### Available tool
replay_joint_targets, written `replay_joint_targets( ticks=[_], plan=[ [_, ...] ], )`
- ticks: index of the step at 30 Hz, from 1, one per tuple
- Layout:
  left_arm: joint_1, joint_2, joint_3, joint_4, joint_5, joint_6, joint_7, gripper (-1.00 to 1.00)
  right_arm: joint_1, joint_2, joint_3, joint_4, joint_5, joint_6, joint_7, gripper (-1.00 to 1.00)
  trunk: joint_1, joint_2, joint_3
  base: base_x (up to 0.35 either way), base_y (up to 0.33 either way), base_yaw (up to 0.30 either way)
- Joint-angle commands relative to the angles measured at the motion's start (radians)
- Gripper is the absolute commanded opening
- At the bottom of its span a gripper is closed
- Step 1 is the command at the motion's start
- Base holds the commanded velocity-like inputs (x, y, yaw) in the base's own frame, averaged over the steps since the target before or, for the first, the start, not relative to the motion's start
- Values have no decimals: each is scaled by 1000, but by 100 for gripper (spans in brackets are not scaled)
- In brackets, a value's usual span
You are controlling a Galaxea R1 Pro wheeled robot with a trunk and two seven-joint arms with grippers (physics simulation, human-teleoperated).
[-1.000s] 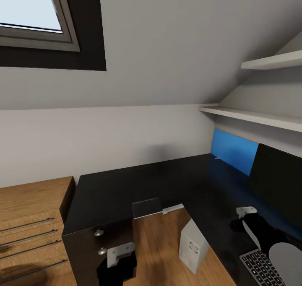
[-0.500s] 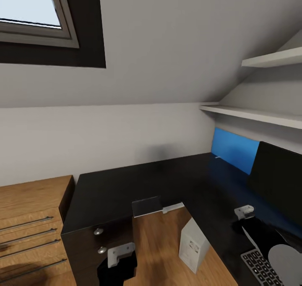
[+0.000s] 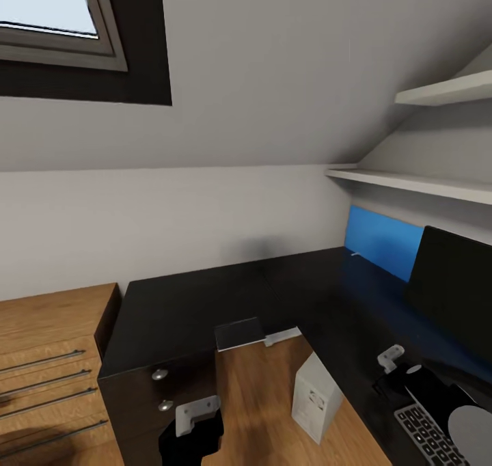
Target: In the bedroom, organize the workspace by keeping the computer under the desk, ensuring the monitor is on the desk, placing the keyboard on the desk next to the monitor, placing the mouse on the desk next to the keyboard, moving the folder from the swivel chair onto the desk next to the mouse, stacking the notebook on top of the folder with the pen on top of the notebook, and positioning the swivel chair next to the desk.
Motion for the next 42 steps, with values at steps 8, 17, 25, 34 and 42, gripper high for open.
replay_joint_targets(
  ticks=[8,17,25,34,42],
  plan=[
    [-1,0,-3,-2,1,9,6,100,0,-31,-46,-7,5,0,81,-100,31,-57,-27,0,0,0],
    [-1,1,-3,-2,1,8,6,100,0,-37,-106,-10,3,-16,94,-100,54,-99,-45,0,0,0],
    [-1,6,-3,-2,1,5,4,100,0,-34,-108,-12,3,-9,90,-100,54,-99,-45,12,0,0],
    [-1,7,-1,-2,1,6,3,100,0,-34,-107,-11,4,-3,87,-100,54,-99,-45,53,0,0],
    [-1,7,0,-2,1,7,4,100,0,-32,-106,-10,5,1,84,-100,54,-99,-45,0,0,0]
  ],
)
